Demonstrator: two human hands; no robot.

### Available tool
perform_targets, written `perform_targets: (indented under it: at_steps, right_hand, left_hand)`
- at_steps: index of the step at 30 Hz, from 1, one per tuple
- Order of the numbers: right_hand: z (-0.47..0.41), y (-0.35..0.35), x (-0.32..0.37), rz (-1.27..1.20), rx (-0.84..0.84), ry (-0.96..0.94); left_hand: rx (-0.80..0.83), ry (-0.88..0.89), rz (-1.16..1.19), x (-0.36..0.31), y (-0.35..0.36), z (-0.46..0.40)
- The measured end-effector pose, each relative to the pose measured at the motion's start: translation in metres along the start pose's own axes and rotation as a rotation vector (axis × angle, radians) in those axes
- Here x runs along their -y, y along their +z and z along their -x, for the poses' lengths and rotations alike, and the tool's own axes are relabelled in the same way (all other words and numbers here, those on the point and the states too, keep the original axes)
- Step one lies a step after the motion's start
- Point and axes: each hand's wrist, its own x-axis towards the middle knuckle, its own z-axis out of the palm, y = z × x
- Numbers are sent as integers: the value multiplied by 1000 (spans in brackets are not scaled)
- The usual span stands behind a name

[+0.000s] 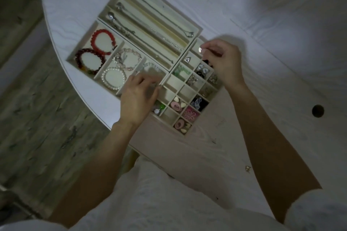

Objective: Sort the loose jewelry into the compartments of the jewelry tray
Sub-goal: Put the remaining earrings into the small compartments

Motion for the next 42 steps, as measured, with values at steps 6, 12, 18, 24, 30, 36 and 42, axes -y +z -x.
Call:
perform_targets:
  at_steps: [6,12,18,24,30,36,42]
  right_hand:
    - [-23,9,-9,408,-39,-140]
    - [-26,13,-12,512,-62,-214]
    - [-23,7,-7,653,-52,-266]
    - [-24,13,3,882,-30,-293]
    - [-25,20,0,846,-35,-301]
    - [-27,21,-3,931,10,-364]
    - [-35,19,3,971,16,-447]
  left_hand:
    - [-12,17,16,2,3,-2]
    - [-23,38,22,3,3,-2]
    - [-28,37,18,2,2,-2]
    - [-23,33,11,1,1,-2]
    - [-18,33,20,3,2,-3]
    - [-6,45,34,5,3,-3]
    - [-8,58,16,5,1,-3]
